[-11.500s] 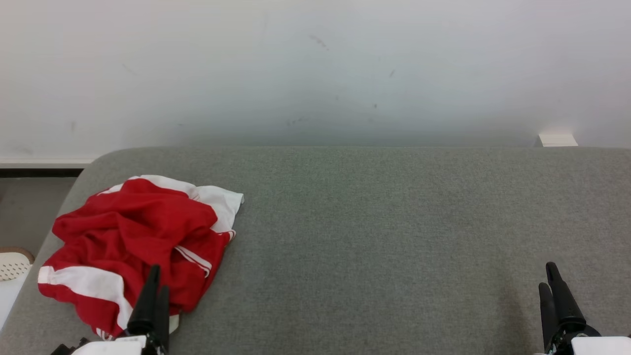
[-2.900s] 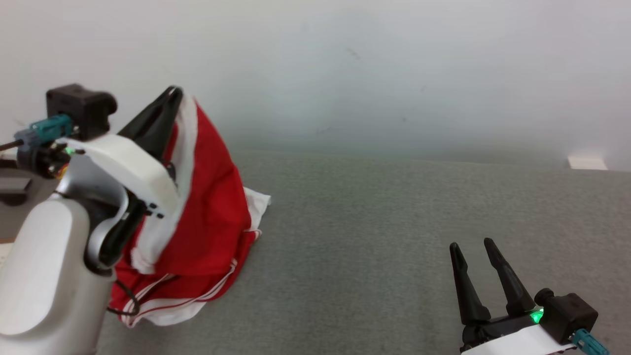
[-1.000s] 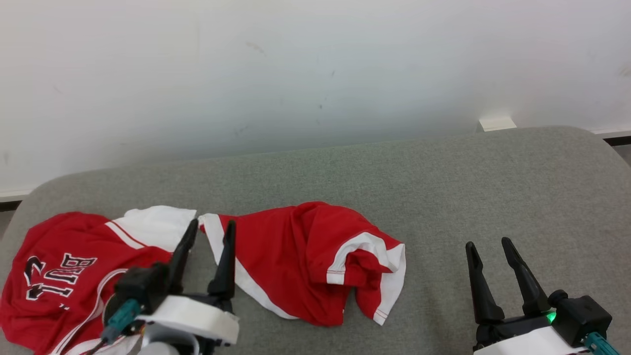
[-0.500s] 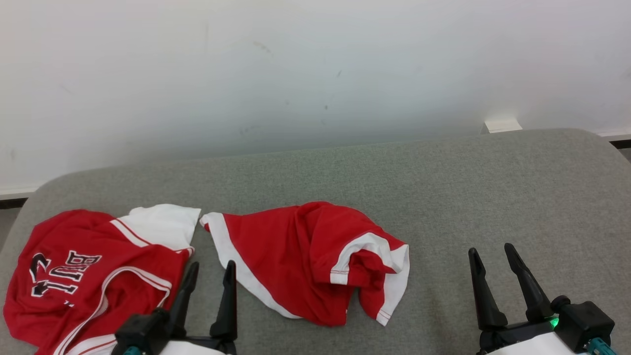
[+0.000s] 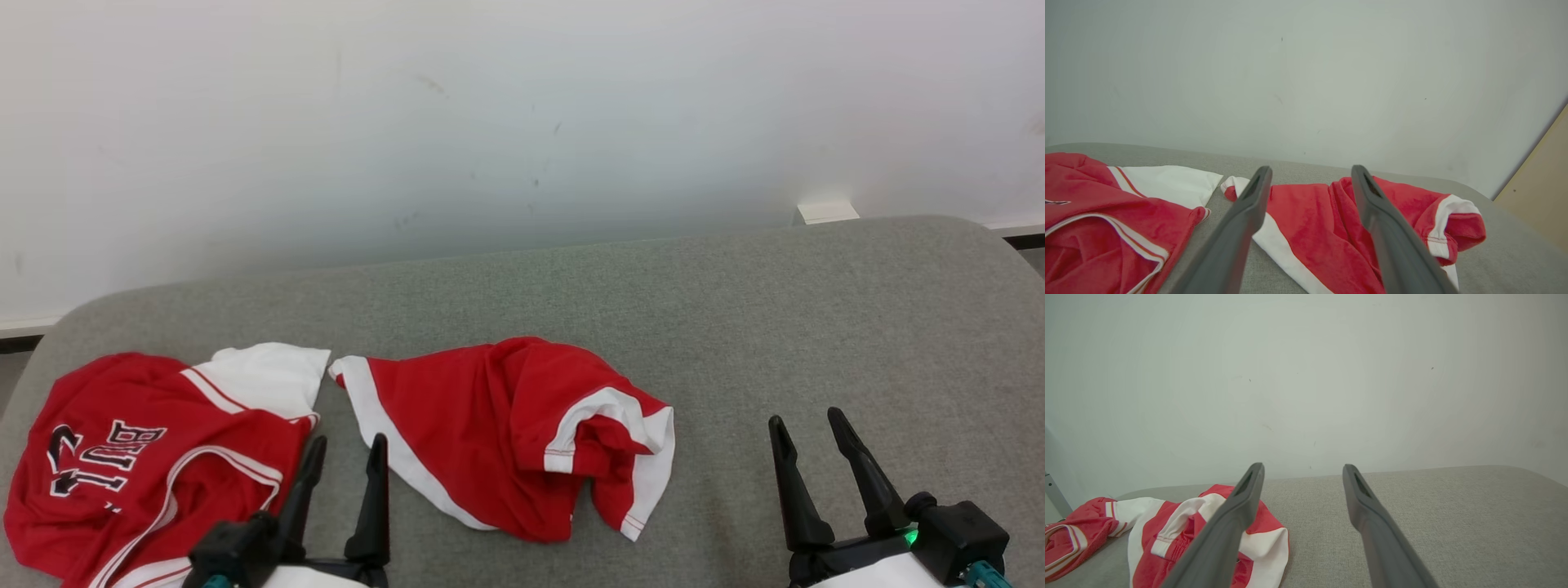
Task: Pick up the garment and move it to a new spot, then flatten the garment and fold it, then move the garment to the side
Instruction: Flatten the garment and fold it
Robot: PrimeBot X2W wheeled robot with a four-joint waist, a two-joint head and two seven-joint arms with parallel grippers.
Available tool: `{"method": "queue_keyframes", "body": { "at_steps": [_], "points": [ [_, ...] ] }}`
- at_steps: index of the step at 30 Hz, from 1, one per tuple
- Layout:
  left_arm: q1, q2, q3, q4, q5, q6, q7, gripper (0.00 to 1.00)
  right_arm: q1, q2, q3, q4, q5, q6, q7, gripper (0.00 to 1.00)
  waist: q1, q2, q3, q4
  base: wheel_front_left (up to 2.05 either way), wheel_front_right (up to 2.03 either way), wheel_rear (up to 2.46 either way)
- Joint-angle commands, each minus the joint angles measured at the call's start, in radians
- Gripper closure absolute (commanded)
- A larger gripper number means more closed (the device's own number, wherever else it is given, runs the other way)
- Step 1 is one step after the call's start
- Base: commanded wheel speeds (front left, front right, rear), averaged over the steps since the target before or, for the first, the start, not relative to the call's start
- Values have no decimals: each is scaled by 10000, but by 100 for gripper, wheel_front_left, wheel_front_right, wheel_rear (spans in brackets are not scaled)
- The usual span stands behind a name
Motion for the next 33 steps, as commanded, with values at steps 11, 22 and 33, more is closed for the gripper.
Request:
{"method": "queue_keyframes", "body": {
  "at_steps": [11, 22, 33],
  "points": [
    [-114, -13, 129, 18, 155, -59, -5, 0, 1, 19, 49, 62, 46, -18, 11, 0, 0, 0, 61, 59, 0, 0, 0],
    [-152, -15, -13, 16, 97, -42, -5, 0, -213, -597, 2078, 882, 864, -19, 11, 0, 0, 0, 131, 295, 0, 0, 0],
    [-316, -12, -277, -43, -138, 137, -6, 0, -1254, -1175, 4578, 2870, 1711, -19, 358, 0, 0, 0, 413, 1931, 0, 0, 0]
  ]
}}
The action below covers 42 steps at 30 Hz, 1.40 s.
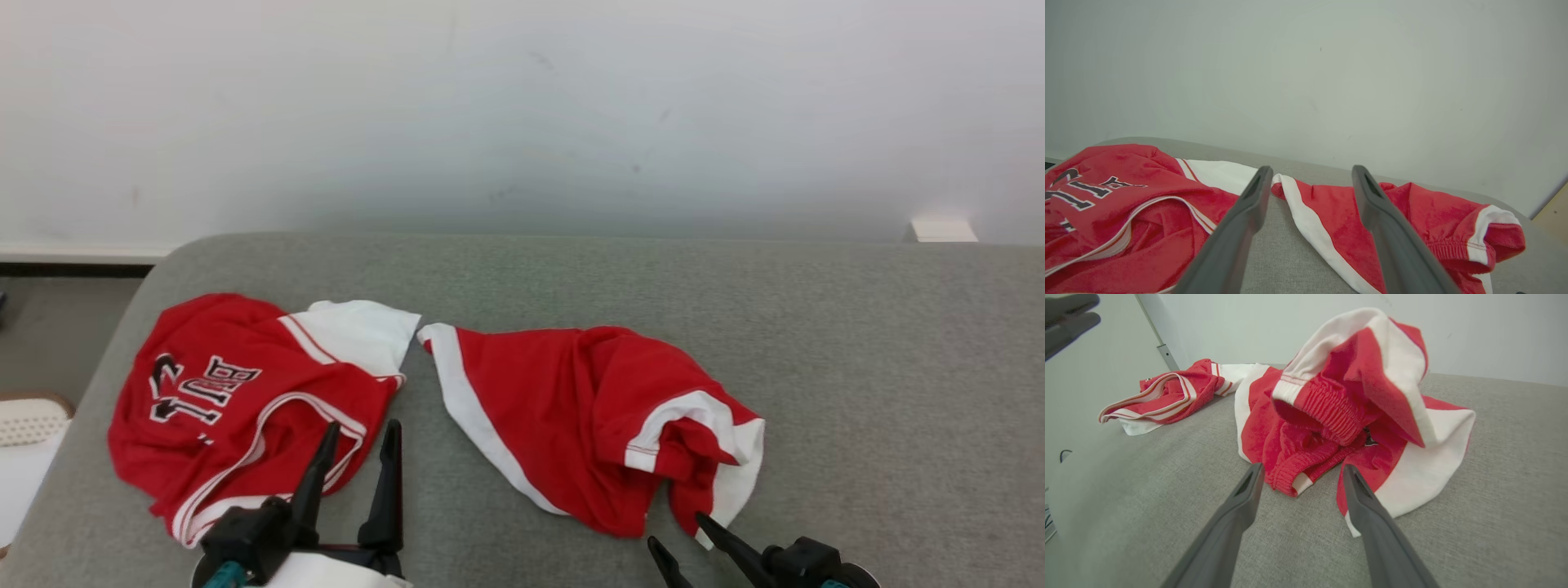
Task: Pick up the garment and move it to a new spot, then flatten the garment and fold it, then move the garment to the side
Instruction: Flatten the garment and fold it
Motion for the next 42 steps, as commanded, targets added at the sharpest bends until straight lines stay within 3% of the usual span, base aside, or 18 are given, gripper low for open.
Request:
{"method": "queue_keyframes", "body": {
  "at_steps": [1, 12, 13, 14, 15, 22, 27, 36, 42],
  "points": [
    [-42, 38, 27, -55, -121, 39, -4, 0, -261, -47, 195, 269, 83, -21, 28, 0, 0, 0, 182, 593, 0, 0, 0],
    [19, 36, 96, -69, -180, 118, -2, 0, -1144, 262, 746, 2562, 658, -21, 107, 0, 0, 0, 296, 1916, 0, 0, 0],
    [36, 35, 109, -62, -182, 106, -4, 0, -1191, 306, 781, 2706, 688, -21, 88, 22, 0, 0, 282, 1949, 0, 0, 0],
    [46, 35, 119, -52, -183, 99, -4, 0, -1217, 367, 821, 2813, 744, -21, 53, 56, 0, 0, 267, 1971, 0, 0, 0],
    [55, 35, 130, -44, -187, 98, -2, 0, -1249, 421, 853, 2888, 822, -20, 6, 100, 0, 0, 252, 1982, 0, 0, 0],
    [143, 35, 196, -85, -150, 122, -2, 0, -1451, 470, 976, 2635, 1285, -21, -253, 100, 0, 0, 181, 1677, 0, 0, 0],
    [223, 35, 224, -86, -83, 91, -2, 0, -1272, 211, 1216, 1167, 3005, -20, 63, 100, 0, 0, 138, 1046, 0, 0, 0],
    [156, 37, 287, -44, 72, -3, -4, 0, -820, -2177, 1047, -2368, 7466, -20, 2609, 100, 0, 0, 179, -203, 0, 0, 0],
    [-8, 38, 311, -13, 175, -71, -2, 0, -509, -3913, 754, -3149, 9076, -20, 4132, 100, 0, 0, 479, -606, 0, 0, 0]
  ]
}}
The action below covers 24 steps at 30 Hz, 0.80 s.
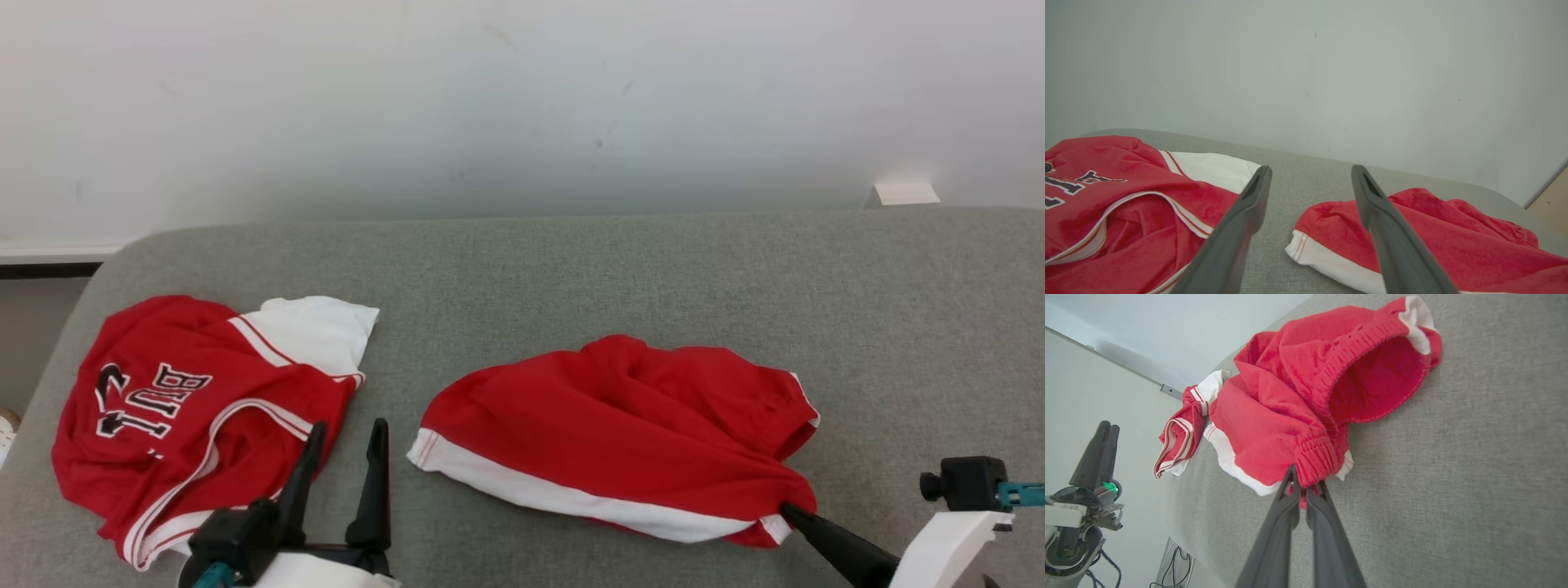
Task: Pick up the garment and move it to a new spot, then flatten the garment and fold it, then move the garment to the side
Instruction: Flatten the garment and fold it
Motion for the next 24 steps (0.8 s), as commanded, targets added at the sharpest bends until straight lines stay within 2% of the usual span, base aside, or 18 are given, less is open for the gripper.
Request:
{"method": "queue_keyframes", "body": {
  "at_steps": [1, 5, 8, 14, 15, 16, 17, 24],
  "points": [
    [-90, 40, 40, 48, 101, -41, -2, 0, 112, -187, -36, -41, 170, -18, 157, 100, 0, 0, 162, -100, 0, 0, 0],
    [-228, 40, 62, 49, 187, -118, -2, 0, 211, -941, -112, -24, 1058, -18, 1295, 100, 0, 0, 497, -106, 0, 0, 0],
    [-367, 38, 64, 47, 247, -147, -2, 0, 57, -1401, -146, 328, 1281, -18, 1887, 100, 0, 0, 773, -9, 0, 0, 0],
    [-536, 38, 120, 71, 288, -162, -4, 0, -487, -1433, -264, 1133, 1369, -18, 2291, 100, 0, 0, 1098, 201, 0, 0, 0],
    [-524, 38, 114, 83, 261, -140, -4, 0, -531, -1378, -263, 1221, 1359, -18, 2287, 82, 0, 0, 1073, 226, 0, 0, 0],
    [-507, 40, 128, 103, 238, -128, -2, 0, -580, -1317, -316, 1259, 1373, -18, 2200, 58, 0, 0, 1023, 241, 0, 0, 0],
    [-473, 40, 142, 112, 215, -111, -4, 0, -586, -1295, -343, 1289, 1384, -18, 2145, 0, 0, 0, 960, 246, 0, 0, 0],
    [-190, 40, 342, 257, 195, -112, -2, 0, -218, -1560, -238, 1387, 893, -18, 1788, 0, 0, 0, 225, 0, 0, 0, 0]
  ]
}}
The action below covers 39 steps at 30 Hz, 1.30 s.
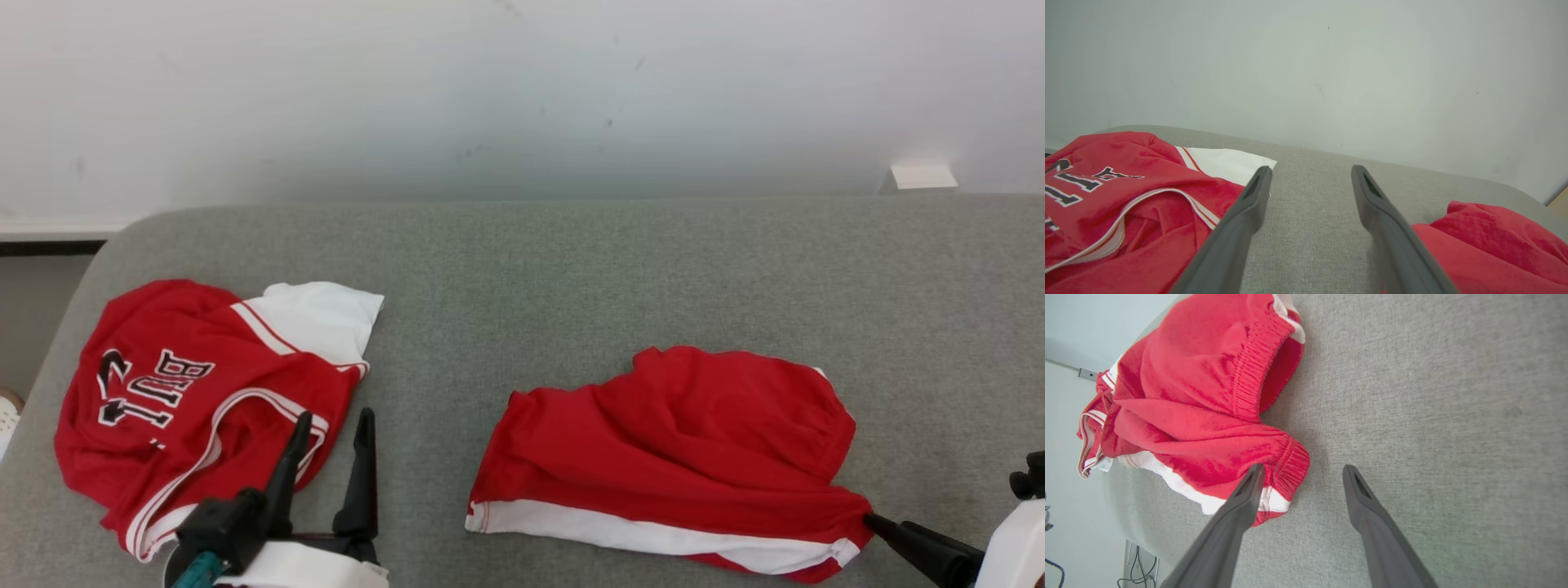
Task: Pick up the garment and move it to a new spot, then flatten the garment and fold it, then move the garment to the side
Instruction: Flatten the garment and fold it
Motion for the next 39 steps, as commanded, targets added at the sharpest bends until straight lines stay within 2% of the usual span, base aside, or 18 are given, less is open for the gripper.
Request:
{"method": "queue_keyframes", "body": {
  "at_steps": [1, 5, 8, 13, 17, 21, 24, 27, 30, 33, 39],
  "points": [
    [158, 38, 67, 23, -7, 1, -2, 0, 140, -133, -48, -16, -191, -18, -181, 0, 0, -1, -306, -195, 0, 0, 0],
    [360, 38, 241, -15, -1, 8, -2, 0, 367, -236, -306, -475, -660, -18, -1133, 0, 0, -1, -719, -471, 0, 0, 0],
    [475, 36, 382, -115, 5, 58, -2, 0, 468, -144, -607, -900, -1357, -18, -2334, 0, 0, -1, -949, -623, 0, 0, 0],
    [601, 38, 855, -268, 92, 91, -4, 0, 633, 385, -1275, -1393, -2901, -18, -4698, 0, 0, -1, -1077, -808, 0, 0, 0],
    [629, 38, 1196, -395, 120, 98, -2, 0, 747, 1212, -1963, -1033, -4659, -18, -6040, 0, 0, -1, -1113, -828, 0, 0, 0],
    [659, 35, 1325, -464, 52, 65, -2, 0, 1302, 2331, -3159, -851, -6612, -20, -6354, 0, 0, -1, -1149, -708, 0, 0, 0],
    [798, 38, 1342, -519, 162, 94, -2, 0, 1903, 3481, -4463, -1345, -7909, -18, -6358, 0, 0, -1, -1153, -670, 0, 0, 0],
    [922, 32, 1279, -514, 382, 25, -4, 0, 2519, 4339, -5188, -1756, -9042, -18, -6360, 0, 0, -1, -1153, -663, 0, 0, 0],
    [1095, 35, 1202, -441, 491, -7, -2, 0, 2812, 4876, -5380, -1889, -9873, -18, -6362, 0, 0, -1, -1170, -725, 0, 0, 0],
    [1137, 39, 1083, -352, 431, 57, -2, 0, 2761, 5110, -5393, -1854, -10381, -18, -6364, 0, 0, -1, -1175, -818, 0, 0, 0],
    [1009, 38, 845, -312, 437, 108, -2, 0, 2570, 5168, -5289, -1524, -10817, -18, -6365, 0, 0, -1, -1157, -826, 0, 0, 0]
  ]
}}
